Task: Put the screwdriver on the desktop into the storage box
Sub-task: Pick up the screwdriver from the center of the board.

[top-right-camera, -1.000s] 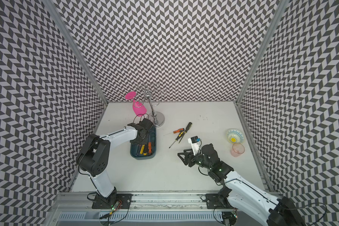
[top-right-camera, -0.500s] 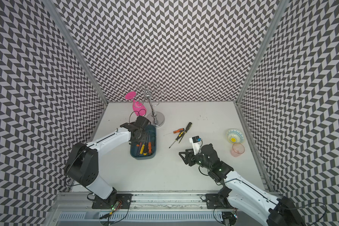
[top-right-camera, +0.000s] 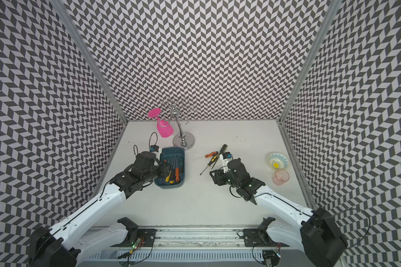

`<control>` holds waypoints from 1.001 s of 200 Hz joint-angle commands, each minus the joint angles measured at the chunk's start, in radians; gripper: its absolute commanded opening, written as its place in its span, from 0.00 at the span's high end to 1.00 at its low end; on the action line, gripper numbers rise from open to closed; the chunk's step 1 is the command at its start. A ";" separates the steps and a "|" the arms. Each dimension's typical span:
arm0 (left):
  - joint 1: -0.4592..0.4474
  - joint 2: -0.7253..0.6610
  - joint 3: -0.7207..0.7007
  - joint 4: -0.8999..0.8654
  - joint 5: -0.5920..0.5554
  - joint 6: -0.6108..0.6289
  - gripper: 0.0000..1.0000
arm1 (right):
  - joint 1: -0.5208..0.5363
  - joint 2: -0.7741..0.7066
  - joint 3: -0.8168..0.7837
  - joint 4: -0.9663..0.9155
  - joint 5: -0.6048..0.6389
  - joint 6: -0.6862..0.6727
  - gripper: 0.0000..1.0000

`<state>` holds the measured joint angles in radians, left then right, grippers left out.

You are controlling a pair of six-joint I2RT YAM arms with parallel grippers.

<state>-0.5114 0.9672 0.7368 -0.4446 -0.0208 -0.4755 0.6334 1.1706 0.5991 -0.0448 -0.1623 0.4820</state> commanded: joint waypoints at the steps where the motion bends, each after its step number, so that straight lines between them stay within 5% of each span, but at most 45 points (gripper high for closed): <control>1: -0.009 -0.096 -0.065 0.129 0.135 -0.037 0.52 | -0.013 0.095 0.090 -0.044 0.020 0.010 0.50; 73: -0.019 -0.231 -0.190 0.211 0.232 -0.095 0.52 | -0.044 0.461 0.388 -0.222 -0.012 0.023 0.58; 200: -0.023 -0.206 -0.205 0.233 0.252 -0.101 0.51 | -0.051 0.722 0.632 -0.366 0.097 0.012 0.58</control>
<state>-0.5301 0.7685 0.5350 -0.2394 0.2211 -0.5777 0.5903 1.8648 1.2037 -0.4019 -0.0937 0.4957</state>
